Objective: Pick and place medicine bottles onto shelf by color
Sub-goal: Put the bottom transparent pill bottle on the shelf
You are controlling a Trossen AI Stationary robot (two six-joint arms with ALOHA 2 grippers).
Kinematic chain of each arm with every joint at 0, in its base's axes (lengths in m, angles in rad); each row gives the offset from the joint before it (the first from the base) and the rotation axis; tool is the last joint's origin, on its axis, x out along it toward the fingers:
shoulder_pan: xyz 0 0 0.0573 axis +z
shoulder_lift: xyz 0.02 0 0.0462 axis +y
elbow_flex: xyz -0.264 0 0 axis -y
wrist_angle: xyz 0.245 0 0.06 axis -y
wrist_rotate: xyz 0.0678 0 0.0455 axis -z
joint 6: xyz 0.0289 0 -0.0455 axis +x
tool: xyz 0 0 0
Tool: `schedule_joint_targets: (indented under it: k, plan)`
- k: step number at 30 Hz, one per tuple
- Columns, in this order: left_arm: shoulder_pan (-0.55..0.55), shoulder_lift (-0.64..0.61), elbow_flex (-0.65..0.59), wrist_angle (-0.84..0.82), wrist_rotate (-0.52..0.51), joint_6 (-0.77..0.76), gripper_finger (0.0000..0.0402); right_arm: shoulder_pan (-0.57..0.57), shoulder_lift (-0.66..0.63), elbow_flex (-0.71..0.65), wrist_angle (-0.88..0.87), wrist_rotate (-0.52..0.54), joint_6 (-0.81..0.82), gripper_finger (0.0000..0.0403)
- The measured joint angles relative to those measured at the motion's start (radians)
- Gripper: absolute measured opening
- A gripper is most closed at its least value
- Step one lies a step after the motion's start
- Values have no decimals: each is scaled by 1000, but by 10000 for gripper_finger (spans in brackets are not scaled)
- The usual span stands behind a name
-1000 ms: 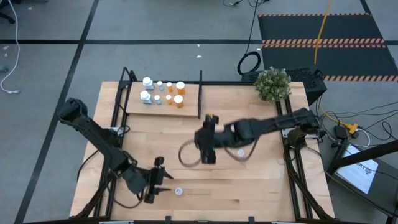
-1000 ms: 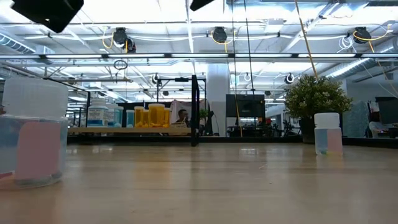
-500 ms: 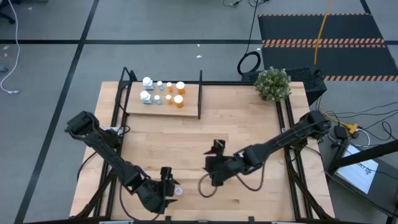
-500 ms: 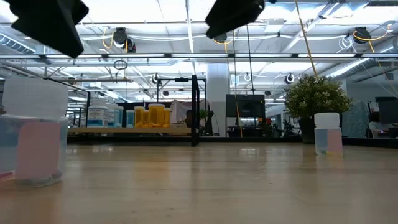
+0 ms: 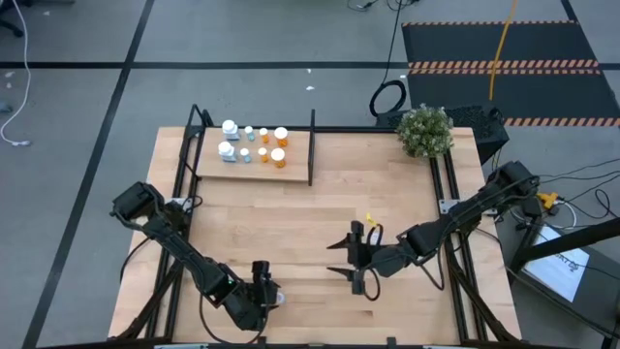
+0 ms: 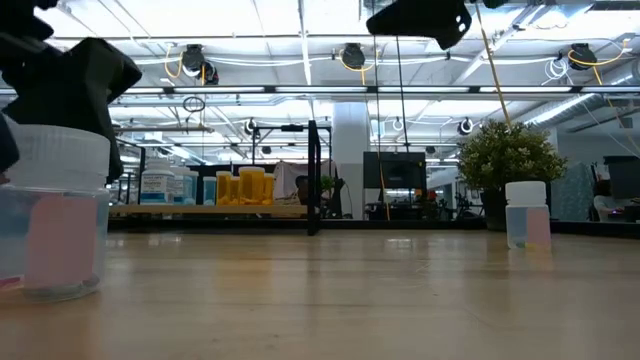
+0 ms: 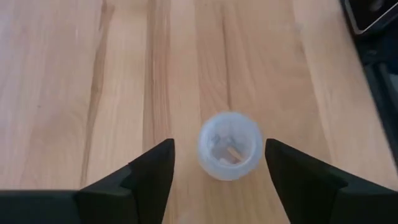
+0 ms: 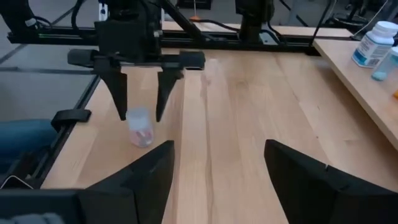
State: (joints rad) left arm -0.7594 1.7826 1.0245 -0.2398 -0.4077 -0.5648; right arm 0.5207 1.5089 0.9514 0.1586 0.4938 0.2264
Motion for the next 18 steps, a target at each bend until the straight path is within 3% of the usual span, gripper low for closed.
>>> schedule_joint_targets:
  k: [13,18]
  plan:
    - [7,-2,0,17,-3,33,147,5,-8,-29,25,0,7,242]
    - [12,-2,0,31,-2,36,144,5,-8,-29,25,0,-3,242]
